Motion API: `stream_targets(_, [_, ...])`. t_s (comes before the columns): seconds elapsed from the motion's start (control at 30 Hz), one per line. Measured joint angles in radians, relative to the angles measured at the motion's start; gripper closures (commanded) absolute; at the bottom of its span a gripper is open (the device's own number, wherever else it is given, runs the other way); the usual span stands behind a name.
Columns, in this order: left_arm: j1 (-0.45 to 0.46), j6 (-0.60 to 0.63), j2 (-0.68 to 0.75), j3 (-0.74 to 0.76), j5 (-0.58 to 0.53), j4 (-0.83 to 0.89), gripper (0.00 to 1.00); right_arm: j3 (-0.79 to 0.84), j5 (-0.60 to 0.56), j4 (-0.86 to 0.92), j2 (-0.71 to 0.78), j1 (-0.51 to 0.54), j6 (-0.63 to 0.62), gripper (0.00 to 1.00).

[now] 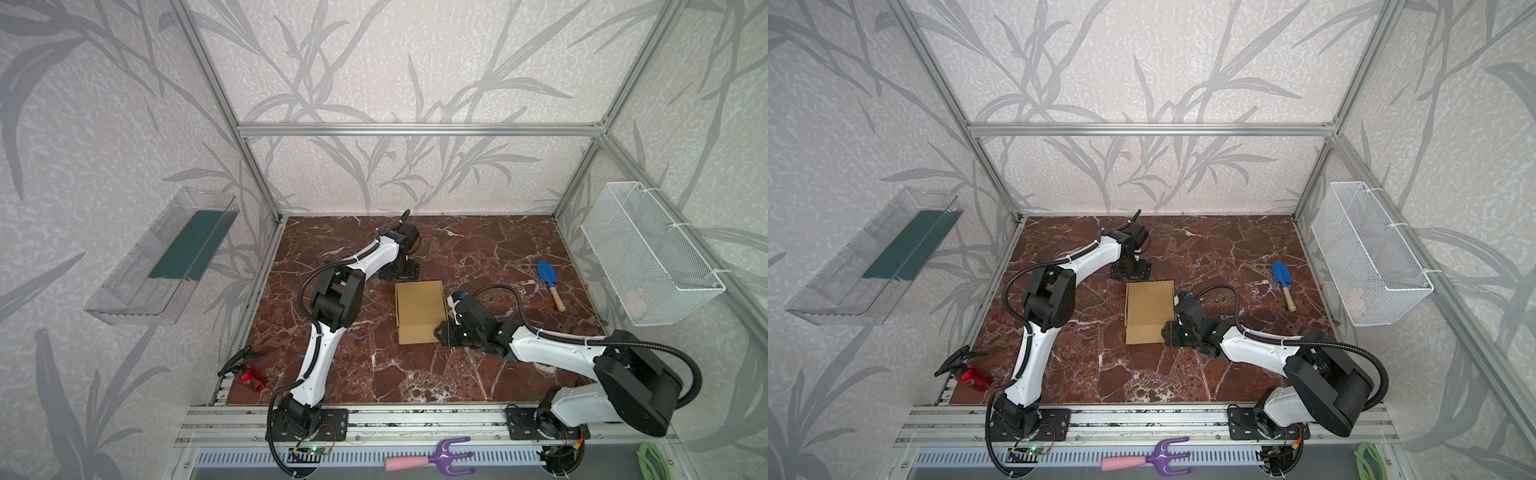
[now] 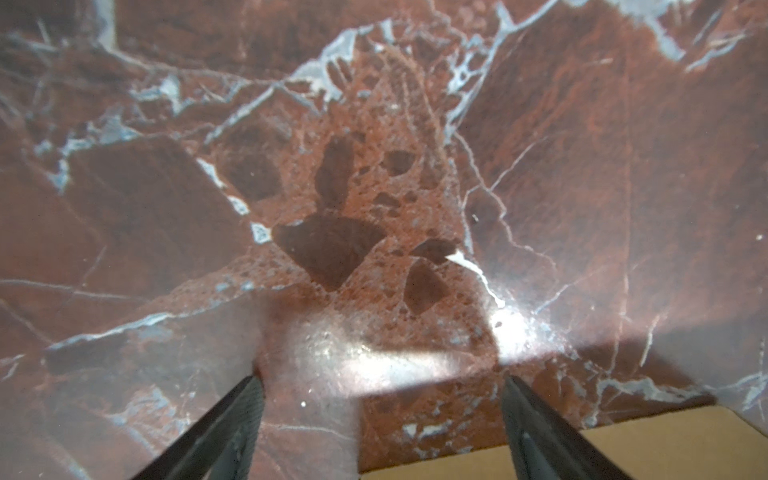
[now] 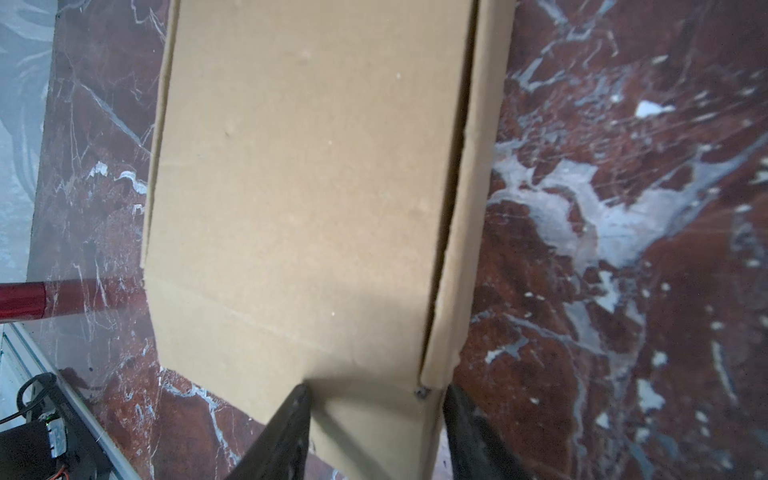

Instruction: Fold the paper box

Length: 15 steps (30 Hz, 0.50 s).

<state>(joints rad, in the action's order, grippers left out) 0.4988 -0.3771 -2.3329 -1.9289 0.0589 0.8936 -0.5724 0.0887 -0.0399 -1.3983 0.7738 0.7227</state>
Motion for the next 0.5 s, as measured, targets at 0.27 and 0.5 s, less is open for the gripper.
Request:
stream_targets(0.27, [0.001, 0.003, -0.001, 0.000, 0.000, 0.000, 0.10, 0.002, -0.008, -0.023, -0.028, 0.000, 0.002, 0.48])
stream_targets(0.5, [0.001, 0.003, -0.001, 0.000, -0.001, 0.000, 0.10, 0.000, -0.013, -0.034, -0.039, 0.000, -0.009, 0.48])
